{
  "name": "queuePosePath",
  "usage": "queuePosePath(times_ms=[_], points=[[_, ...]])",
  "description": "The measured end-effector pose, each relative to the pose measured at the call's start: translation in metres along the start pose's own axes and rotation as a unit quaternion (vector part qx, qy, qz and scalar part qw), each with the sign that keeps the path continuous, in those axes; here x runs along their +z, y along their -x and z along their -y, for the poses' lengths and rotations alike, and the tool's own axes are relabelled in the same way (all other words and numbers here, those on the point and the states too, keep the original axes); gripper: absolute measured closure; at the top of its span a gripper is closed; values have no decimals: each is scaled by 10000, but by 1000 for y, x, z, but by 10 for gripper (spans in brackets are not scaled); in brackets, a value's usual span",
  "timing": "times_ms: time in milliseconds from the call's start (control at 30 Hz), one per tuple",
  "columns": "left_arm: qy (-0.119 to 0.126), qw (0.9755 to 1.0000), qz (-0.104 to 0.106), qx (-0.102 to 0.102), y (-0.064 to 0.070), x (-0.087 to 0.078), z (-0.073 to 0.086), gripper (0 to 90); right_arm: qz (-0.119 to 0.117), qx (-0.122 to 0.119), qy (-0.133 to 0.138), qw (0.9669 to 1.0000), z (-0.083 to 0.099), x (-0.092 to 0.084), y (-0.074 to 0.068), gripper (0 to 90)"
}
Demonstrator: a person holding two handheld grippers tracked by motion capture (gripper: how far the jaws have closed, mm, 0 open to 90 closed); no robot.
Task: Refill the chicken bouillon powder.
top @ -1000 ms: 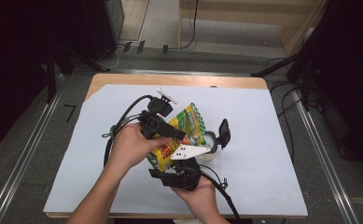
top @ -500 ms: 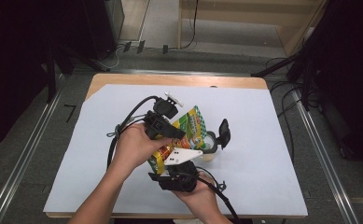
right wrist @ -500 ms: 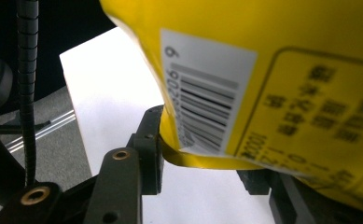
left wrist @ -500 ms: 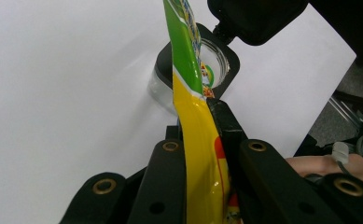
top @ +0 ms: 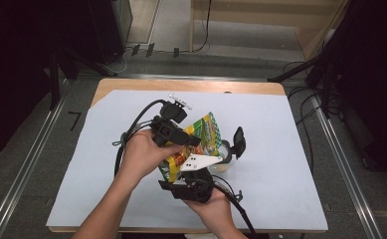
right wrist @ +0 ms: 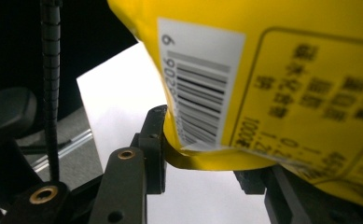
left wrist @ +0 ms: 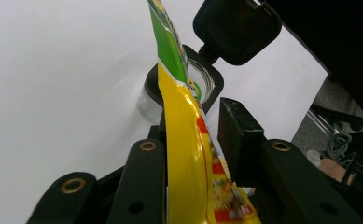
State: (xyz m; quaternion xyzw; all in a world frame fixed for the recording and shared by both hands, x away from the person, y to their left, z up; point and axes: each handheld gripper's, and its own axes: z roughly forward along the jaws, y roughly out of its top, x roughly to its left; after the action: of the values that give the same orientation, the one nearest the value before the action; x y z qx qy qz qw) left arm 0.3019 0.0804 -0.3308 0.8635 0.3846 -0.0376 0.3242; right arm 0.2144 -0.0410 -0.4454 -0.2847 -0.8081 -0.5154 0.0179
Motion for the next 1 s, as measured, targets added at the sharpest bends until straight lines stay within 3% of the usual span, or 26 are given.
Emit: queuePosePath(times_ms=[100,367,500,667,1000], points=[[38,10000,-10,-76,-1,-3,0,697,-41,52,46,10000,-1,-1,2,625],[-9,9999,-157,69,4,-1,-1,770,-92,25,-20,10000,-2,0,2,615],[-1,9996,-247,123,8,-1,-1,790,-19,15,-70,10000,-2,2,1,539],[16,9996,-236,132,9,0,-1,800,181,-150,-93,9997,-2,2,-1,609],[15,9998,-186,82,6,1,-1,800,203,-164,-117,9996,-2,1,-1,616]])
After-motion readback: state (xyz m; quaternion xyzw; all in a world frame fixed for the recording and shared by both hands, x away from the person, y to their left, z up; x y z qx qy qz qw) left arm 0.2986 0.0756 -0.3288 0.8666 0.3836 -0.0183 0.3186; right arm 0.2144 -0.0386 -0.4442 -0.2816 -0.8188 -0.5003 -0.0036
